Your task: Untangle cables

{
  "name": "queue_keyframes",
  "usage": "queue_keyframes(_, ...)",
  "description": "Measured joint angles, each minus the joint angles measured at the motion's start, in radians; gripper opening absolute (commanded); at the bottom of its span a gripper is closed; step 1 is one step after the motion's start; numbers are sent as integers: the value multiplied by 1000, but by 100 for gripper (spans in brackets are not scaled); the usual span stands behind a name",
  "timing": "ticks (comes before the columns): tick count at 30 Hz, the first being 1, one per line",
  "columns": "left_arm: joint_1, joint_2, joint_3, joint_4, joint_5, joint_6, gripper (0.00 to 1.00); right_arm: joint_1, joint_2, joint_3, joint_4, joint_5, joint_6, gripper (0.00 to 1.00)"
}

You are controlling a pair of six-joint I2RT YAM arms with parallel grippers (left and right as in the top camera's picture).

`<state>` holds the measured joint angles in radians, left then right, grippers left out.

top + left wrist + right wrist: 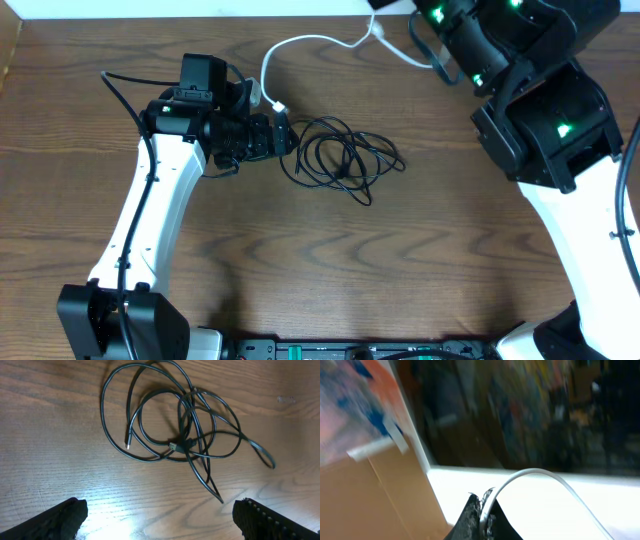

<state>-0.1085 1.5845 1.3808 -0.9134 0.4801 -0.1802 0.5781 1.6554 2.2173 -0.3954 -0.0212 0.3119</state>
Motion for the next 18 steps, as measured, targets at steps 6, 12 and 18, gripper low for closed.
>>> queue_keyframes(6, 0, 0, 0, 1, 0, 0, 99, -35, 0, 0, -142, 174, 3, 1)
queue_keyframes(12, 0, 0, 0, 1, 0, 0, 99, -202, 0, 0, -261, 254, 52, 1)
queue_keyframes(18, 0, 0, 0, 6, 0, 0, 99, -333, 1, 0, -330, 79, 112, 1)
